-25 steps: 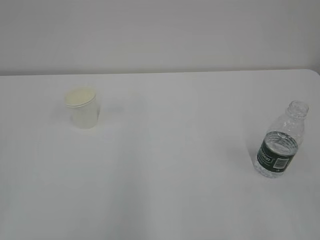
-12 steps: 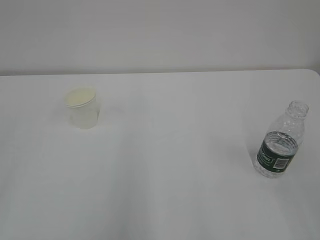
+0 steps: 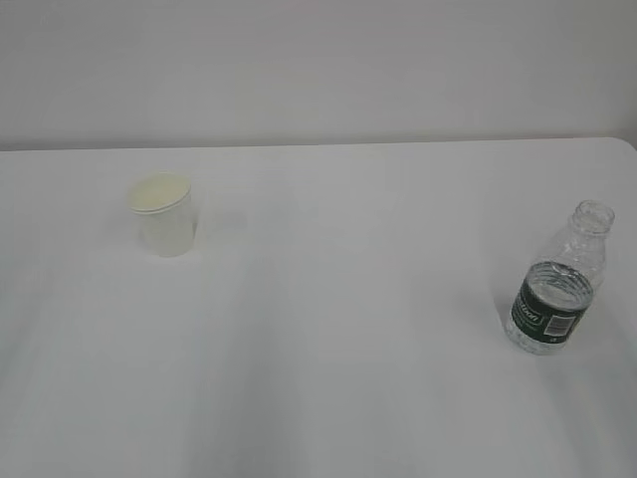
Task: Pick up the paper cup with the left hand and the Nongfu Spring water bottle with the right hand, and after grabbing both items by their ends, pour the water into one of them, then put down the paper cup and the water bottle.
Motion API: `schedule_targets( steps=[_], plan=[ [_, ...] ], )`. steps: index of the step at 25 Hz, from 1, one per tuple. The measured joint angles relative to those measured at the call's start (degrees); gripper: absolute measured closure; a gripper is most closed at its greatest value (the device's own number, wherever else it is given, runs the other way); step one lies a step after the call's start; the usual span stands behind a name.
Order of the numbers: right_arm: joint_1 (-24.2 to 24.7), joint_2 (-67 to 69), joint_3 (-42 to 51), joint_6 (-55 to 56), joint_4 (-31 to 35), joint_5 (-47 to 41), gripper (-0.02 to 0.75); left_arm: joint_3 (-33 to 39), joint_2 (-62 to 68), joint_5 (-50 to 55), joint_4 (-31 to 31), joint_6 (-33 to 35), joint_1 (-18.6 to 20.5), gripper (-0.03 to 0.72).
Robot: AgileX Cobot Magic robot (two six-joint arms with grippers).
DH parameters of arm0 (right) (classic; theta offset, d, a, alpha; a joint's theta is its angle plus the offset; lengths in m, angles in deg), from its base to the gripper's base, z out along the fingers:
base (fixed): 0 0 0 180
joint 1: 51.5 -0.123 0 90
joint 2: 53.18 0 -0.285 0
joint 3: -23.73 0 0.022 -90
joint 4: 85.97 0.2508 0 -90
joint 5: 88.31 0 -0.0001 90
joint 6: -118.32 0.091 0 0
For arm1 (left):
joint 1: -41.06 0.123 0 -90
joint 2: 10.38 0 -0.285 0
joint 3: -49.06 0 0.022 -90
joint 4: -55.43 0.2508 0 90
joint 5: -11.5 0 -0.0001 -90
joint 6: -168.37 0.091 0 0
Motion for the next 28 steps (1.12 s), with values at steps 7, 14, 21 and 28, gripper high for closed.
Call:
schedule_targets(
  steps=[7,14,21,28],
  plan=[
    [0.0,7.0,0.0,0.0,0.0,8.9,0.164,0.0,4.4,-7.7,0.2,0.2,0.0,0.259],
    [0.0,13.3,0.0,0.0,0.0,15.3,0.164,0.0,10.1,-11.9,1.6,0.3,0.0,0.259],
    [0.0,19.2,0.0,0.0,0.9,21.3,0.164,0.0,19.1,-17.1,2.6,0.3,0.0,0.259],
    [0.0,22.5,2.1,0.0,1.8,27.3,0.164,0.0,27.3,-24.8,2.8,0.3,0.0,0.259]
  ],
)
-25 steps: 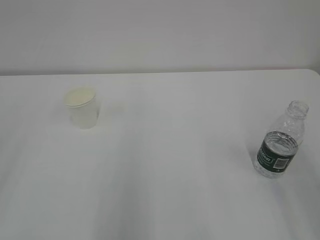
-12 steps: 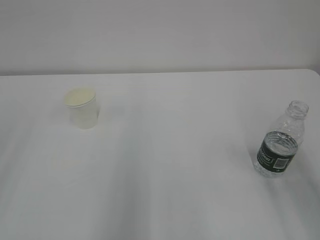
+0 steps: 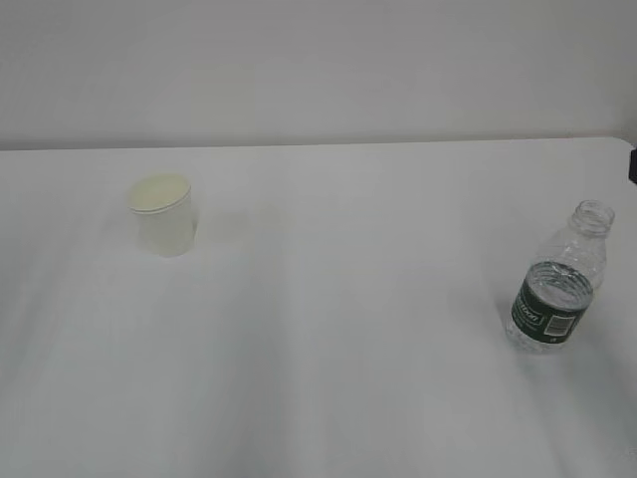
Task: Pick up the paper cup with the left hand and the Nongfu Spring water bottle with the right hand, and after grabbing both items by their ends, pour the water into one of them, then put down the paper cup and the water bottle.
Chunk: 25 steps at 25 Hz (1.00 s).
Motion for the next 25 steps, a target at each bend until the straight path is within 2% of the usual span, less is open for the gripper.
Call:
schedule_targets(
  steps=[8,16,25],
  plan=[
    [0.0,0.5,8.1,0.6,1.3,11.5,0.164,0.0,4.8,-6.8,0.0,0.0,0.0,0.259],
    [0.0,0.5,9.5,1.1,1.6,13.6,0.164,0.4,9.9,-10.0,0.0,0.0,-0.1,0.258],
    [0.0,3.3,16.3,2.7,1.6,26.2,0.164,10.7,11.4,-27.6,0.0,-0.1,-0.4,0.258]
  ],
)
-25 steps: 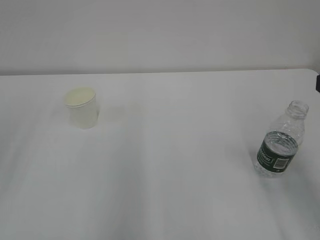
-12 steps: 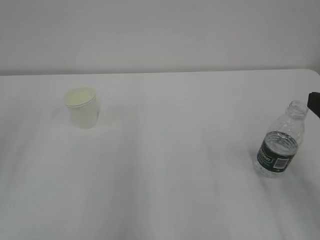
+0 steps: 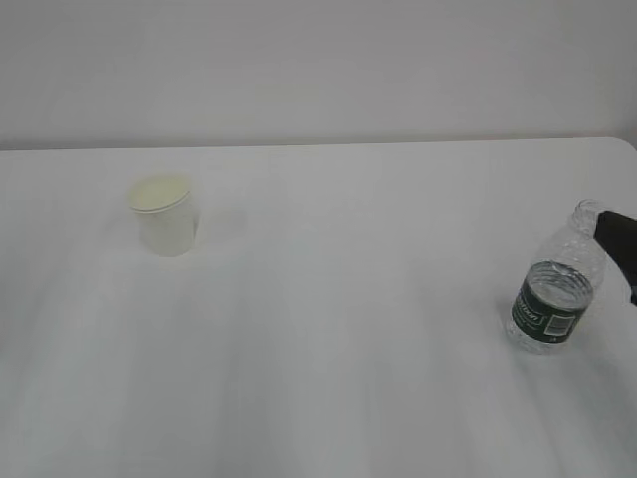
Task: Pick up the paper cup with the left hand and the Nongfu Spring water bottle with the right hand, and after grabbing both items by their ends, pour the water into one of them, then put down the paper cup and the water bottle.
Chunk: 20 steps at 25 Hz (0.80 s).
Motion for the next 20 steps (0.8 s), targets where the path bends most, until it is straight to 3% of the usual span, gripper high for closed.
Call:
schedule_targets(
  steps=[9,15,20],
  plan=[
    [0.0,10.1,1.9,4.1,-2.9,6.5,0.164,11.7,6.6,-19.6,0.1,-2.3,-9.2,0.258],
    [0.0,10.4,4.3,4.5,-3.2,9.0,0.164,20.2,11.5,-38.2,0.6,-2.9,-11.8,0.258],
    [0.0,10.4,7.4,4.5,-3.2,13.1,0.164,20.9,16.4,-41.8,1.9,-4.1,-12.6,0.258]
  ],
)
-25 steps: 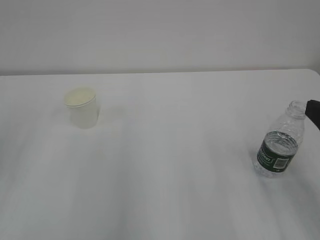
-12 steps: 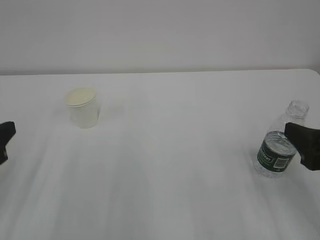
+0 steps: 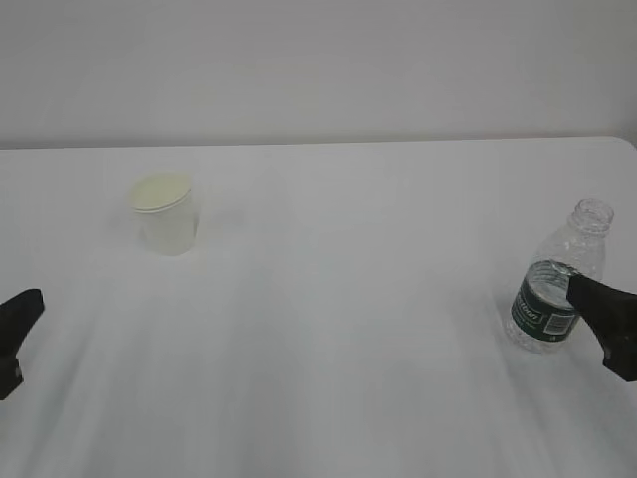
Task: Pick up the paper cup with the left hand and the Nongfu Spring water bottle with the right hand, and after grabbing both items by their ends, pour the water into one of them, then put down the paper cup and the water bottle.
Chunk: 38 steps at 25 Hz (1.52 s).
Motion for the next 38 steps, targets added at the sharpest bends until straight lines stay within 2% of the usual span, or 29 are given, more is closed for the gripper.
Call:
schedule_targets(
  steps=[9,18,20,25,28,32,38],
  plan=[
    [0.0,2.7,1.1,0.1,0.0,1.9,0.164,0.0,4.5,-0.3,3.1,-0.2,0.0,0.258],
    [0.0,13.9,1.1,-2.4,0.9,7.3,0.165,0.0,4.6,-0.5,4.3,-0.2,0.0,0.259],
    [0.0,17.4,1.1,-2.4,1.0,10.2,0.165,0.0,4.6,-0.5,4.3,-0.3,0.0,0.258],
    [0.0,24.3,3.6,-3.0,1.1,26.8,0.165,0.0,4.6,-0.5,4.3,-0.3,0.0,0.259],
    [0.0,27.4,5.7,-4.7,3.0,32.3,0.165,0.0,4.6,-0.5,4.3,-0.3,0.0,0.259],
    [0.0,31.5,7.1,-7.1,6.3,35.0,0.165,0.0,4.6,-0.5,4.3,-0.3,0.0,0.258],
    [0.0,35.2,7.1,-7.7,6.7,35.8,0.165,0.0,4.6,-0.5,4.3,-0.3,0.0,0.259]
  ],
)
